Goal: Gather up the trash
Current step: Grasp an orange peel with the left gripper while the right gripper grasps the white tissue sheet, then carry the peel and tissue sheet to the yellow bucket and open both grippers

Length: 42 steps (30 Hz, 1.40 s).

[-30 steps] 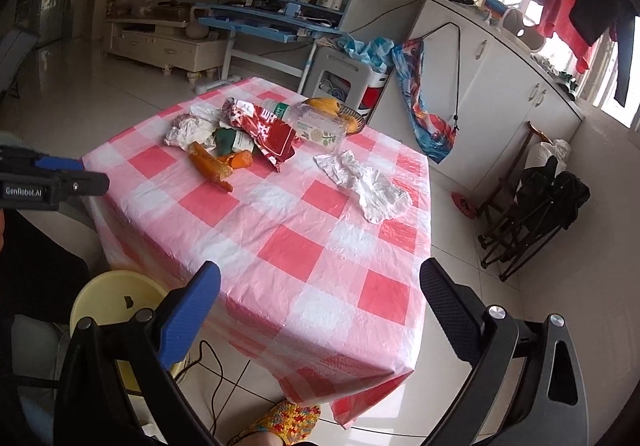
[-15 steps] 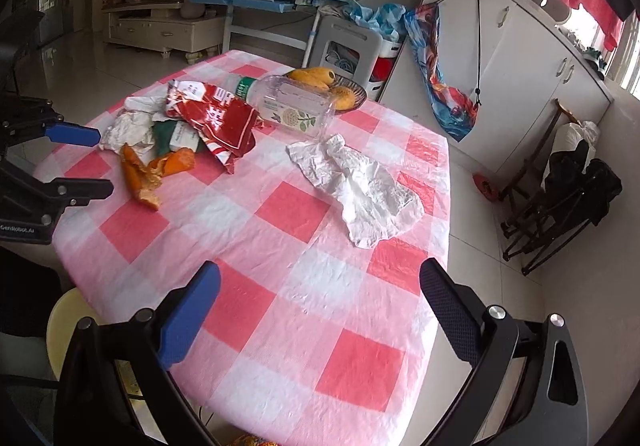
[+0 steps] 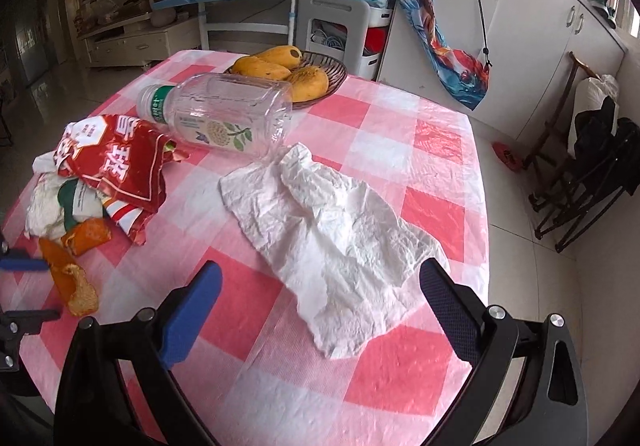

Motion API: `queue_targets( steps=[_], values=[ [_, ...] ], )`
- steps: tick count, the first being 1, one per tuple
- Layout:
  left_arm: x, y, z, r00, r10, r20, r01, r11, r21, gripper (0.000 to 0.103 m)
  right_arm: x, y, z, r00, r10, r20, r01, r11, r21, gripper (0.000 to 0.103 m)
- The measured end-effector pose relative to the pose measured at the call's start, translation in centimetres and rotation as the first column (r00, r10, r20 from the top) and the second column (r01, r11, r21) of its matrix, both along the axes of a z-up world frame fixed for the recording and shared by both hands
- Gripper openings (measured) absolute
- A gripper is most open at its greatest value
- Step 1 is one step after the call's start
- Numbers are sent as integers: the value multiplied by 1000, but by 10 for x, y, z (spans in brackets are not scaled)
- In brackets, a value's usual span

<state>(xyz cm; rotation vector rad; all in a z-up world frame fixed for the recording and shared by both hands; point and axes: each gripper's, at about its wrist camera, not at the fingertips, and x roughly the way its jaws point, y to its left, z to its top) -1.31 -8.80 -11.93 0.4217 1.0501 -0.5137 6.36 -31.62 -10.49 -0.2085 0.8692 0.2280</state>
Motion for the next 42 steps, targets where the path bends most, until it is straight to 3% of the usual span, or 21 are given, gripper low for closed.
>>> queue_targets(
  steps=[3,4,6,8,11,13,19,24,29,33,37,40,42],
  values=[
    [3,2,1,1000,9,3,-9,1000,-12,25,7,-1,-10,998,-4,-59,5,1000,17,81],
    [3,3,2,1000,12,5,-12,1000,-16,25,8,-2,-13,996,0,-86,3,1000,29,71],
    [4,3,3,1000,8,9,-8,1000,-19,25,6,-3,-13,996,1,-85,3,999,52,65],
    [5,2,2,1000,-10,2,10,1000,-16,25,3,-1,-10,996,18,-91,-12,998,61,41],
    [3,1,1,999,-27,-20,26,999,-27,25,0,3,-8,994,36,-104,-28,997,72,16],
    [5,4,2,999,-17,-47,14,998,-61,25,-3,6,-7,991,57,-120,-47,996,82,6],
    [9,15,22,999,13,-43,-21,983,-185,25,-25,10,6,980,142,-140,-123,983,133,3],
    [16,14,19,996,84,27,-81,991,-106,26,-37,21,5,966,194,-169,-177,978,113,3],
    [14,1,8,996,50,75,-50,999,1,40,-32,28,-4,958,208,-196,-193,977,94,3],
    [18,-3,3,996,66,68,-66,998,10,39,-32,30,-6,955,215,-203,-201,976,89,3],
    [19,-15,0,996,58,64,-59,998,15,36,-31,28,-5,956,213,-202,-196,975,101,3],
    [15,-27,-5,997,35,71,-37,999,35,25,-30,28,-5,957,213,-198,-196,975,103,3],
    [12,-29,-1,998,24,59,-24,1000,-2,21,-32,28,-3,958,215,-187,-197,974,110,3]
  ],
)
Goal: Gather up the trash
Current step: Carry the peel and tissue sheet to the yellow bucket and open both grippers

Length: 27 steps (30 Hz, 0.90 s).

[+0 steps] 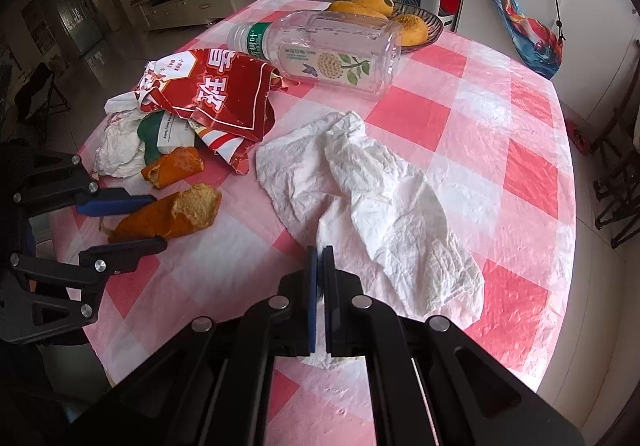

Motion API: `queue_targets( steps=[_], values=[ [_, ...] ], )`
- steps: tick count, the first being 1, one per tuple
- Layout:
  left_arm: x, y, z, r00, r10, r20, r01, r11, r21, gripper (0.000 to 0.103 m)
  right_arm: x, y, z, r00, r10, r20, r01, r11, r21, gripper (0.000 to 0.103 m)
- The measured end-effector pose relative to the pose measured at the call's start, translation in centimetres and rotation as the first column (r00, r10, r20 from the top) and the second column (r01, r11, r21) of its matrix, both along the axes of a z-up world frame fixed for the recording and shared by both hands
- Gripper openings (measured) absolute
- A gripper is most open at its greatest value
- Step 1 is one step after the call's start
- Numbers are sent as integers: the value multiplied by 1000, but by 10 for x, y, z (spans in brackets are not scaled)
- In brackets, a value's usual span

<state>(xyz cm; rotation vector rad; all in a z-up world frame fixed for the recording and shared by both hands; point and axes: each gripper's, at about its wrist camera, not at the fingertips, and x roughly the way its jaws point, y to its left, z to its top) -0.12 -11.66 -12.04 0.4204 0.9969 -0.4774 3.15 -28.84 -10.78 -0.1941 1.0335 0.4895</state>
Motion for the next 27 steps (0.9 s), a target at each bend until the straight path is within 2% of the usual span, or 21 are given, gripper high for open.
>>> queue_targets(
  steps=[2,4,8,15,18,20,22,24,27],
  values=[
    [-1,3,6,1000,4,1,-4,999,-41,18,-4,-2,6,1000,-1,14,1,1000,25,3],
    [-2,12,17,1000,26,-3,-26,993,-112,17,-8,-5,14,999,-8,32,6,998,63,3],
    [-7,37,37,996,85,-11,-85,966,-245,17,-17,-11,32,998,-9,67,-2,988,152,3],
    [-29,83,63,982,187,6,-172,918,-356,17,-37,-4,48,994,46,100,-70,966,250,3],
    [-36,103,73,972,235,13,-211,897,-387,17,-50,2,55,988,110,107,-140,935,325,3],
    [-44,115,78,964,266,19,-236,884,-403,17,-62,12,56,979,178,97,-202,902,382,3],
    [-56,131,80,952,306,9,-273,859,-434,17,-79,27,57,961,261,88,-273,864,423,3],
    [-71,144,79,939,344,0,-308,842,-444,17,-96,45,53,934,351,69,-341,816,466,3],
    [-89,158,75,923,385,-14,-352,826,-440,17,-126,77,42,873,486,37,-443,760,475,3]
  ],
)
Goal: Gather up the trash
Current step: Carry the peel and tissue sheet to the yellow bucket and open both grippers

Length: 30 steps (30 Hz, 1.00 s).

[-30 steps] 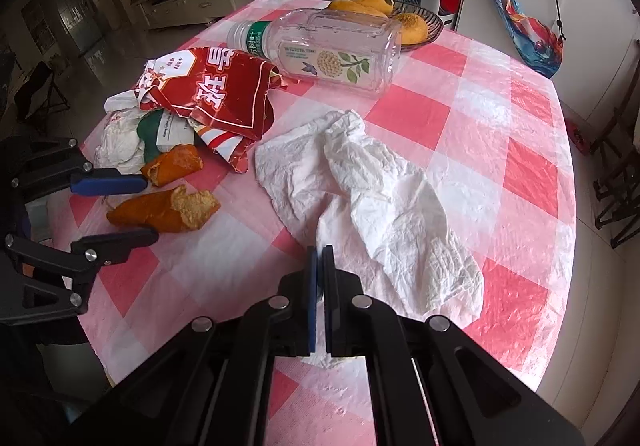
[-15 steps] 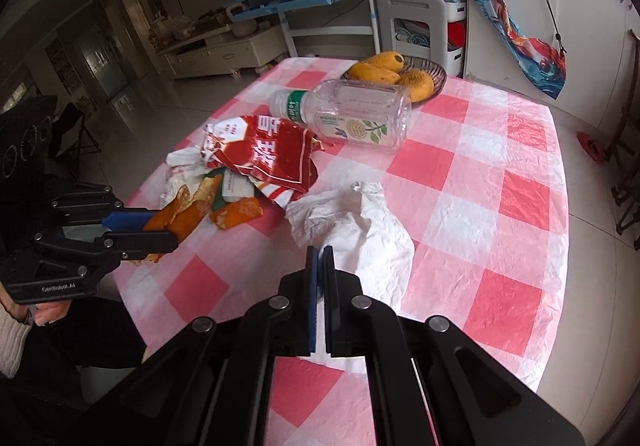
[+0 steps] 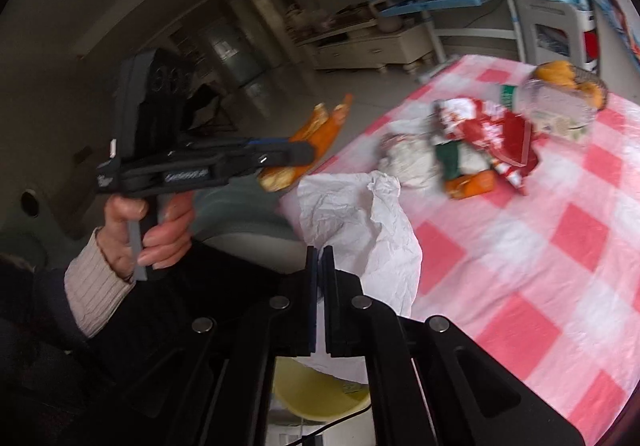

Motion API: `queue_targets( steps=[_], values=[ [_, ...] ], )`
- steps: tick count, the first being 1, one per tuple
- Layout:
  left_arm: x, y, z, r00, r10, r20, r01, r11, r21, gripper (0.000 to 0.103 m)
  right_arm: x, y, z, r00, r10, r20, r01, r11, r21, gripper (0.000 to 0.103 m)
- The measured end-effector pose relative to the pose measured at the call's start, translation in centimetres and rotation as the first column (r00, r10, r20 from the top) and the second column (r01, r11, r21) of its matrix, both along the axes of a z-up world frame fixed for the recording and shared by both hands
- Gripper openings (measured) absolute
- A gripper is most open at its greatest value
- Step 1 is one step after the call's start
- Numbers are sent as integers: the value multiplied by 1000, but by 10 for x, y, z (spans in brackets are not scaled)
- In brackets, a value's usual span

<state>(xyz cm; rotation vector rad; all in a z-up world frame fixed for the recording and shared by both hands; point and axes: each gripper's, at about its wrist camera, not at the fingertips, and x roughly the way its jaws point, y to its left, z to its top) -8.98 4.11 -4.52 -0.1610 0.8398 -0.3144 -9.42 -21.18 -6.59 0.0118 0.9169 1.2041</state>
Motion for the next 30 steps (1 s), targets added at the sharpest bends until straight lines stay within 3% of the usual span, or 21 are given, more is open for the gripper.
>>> queue_targets(
  steps=[5,9,10,12,13,14,18,21,22,24,27,30],
  values=[
    [-39,5,-14,997,52,-55,-51,999,12,17,-44,54,-37,980,190,-64,-197,973,-122,3],
    [-67,-6,-33,990,75,-122,-70,996,50,17,-57,77,-67,976,204,-80,-218,928,-301,5],
    [-72,-8,-38,987,82,-139,-75,996,58,17,-56,77,-70,980,184,-78,-200,924,-327,8],
    [-80,-16,-48,978,88,-190,-76,994,73,17,-54,70,-68,990,134,-44,-141,922,-360,24],
    [-84,-21,-54,973,92,-210,-73,993,94,17,-54,63,-64,995,96,-10,-93,924,-371,49],
    [-88,-26,-60,968,99,-232,-74,990,118,17,-53,55,-58,998,53,24,-40,928,-370,66],
    [-96,-43,-91,928,91,-361,-31,985,168,19,-46,18,-47,979,-165,122,199,910,-364,73],
    [-105,-55,-114,901,70,-428,25,977,214,33,-39,-7,-43,926,-330,183,375,854,-360,77],
    [-107,-57,-117,900,70,-430,32,974,225,44,-39,-12,-41,909,-367,197,414,842,-344,78],
    [-110,-56,-115,917,70,-393,26,972,235,58,-40,-19,-36,882,-419,216,469,830,-302,81],
    [-107,-49,-108,938,100,-332,-30,977,211,65,-40,-20,-34,859,-455,233,507,820,-266,86],
    [-109,-41,-92,963,147,-228,-107,978,176,74,-45,-21,-28,857,-444,261,504,825,-254,88]
  ],
)
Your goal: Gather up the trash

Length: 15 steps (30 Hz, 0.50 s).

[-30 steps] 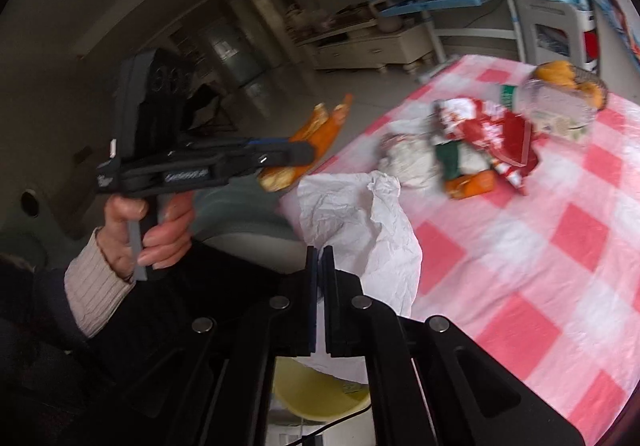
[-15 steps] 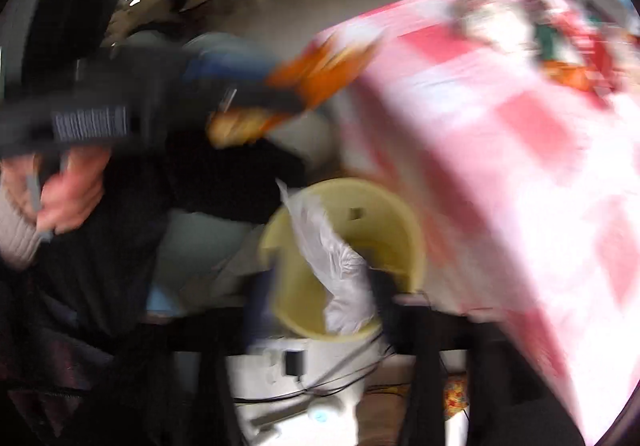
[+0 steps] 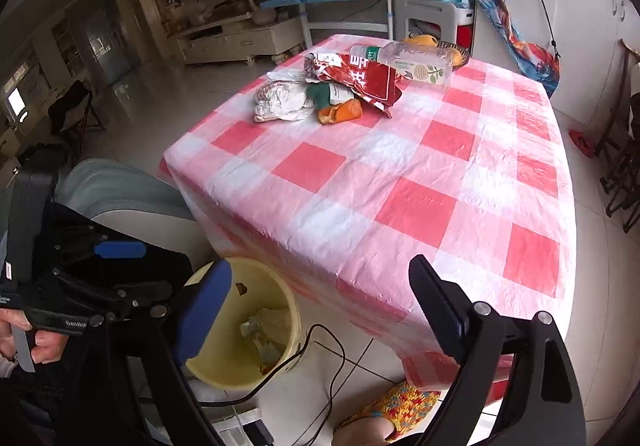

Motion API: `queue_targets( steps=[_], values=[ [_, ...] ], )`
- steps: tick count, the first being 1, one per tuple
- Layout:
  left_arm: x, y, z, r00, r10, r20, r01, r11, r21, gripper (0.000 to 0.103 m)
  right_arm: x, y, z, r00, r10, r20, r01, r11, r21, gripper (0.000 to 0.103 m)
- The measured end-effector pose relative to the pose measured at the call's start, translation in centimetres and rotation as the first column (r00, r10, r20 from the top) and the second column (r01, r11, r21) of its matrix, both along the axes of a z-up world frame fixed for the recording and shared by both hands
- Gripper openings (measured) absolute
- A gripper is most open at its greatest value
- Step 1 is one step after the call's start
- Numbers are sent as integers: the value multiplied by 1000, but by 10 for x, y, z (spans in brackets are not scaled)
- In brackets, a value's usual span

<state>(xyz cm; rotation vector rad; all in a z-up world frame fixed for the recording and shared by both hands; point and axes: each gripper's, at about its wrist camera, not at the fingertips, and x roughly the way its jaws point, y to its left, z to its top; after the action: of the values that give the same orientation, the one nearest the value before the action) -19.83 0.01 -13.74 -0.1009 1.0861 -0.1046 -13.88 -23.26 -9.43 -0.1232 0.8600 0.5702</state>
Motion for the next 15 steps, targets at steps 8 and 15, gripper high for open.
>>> queue_targets(
  steps=[8,15],
  values=[
    [10,5,48,969,72,237,-76,997,9,85,-20,5,15,993,62,96,-60,998,-26,89],
    [36,7,96,915,39,402,-93,989,117,95,-28,17,18,977,76,198,-57,993,-101,91]
  ],
)
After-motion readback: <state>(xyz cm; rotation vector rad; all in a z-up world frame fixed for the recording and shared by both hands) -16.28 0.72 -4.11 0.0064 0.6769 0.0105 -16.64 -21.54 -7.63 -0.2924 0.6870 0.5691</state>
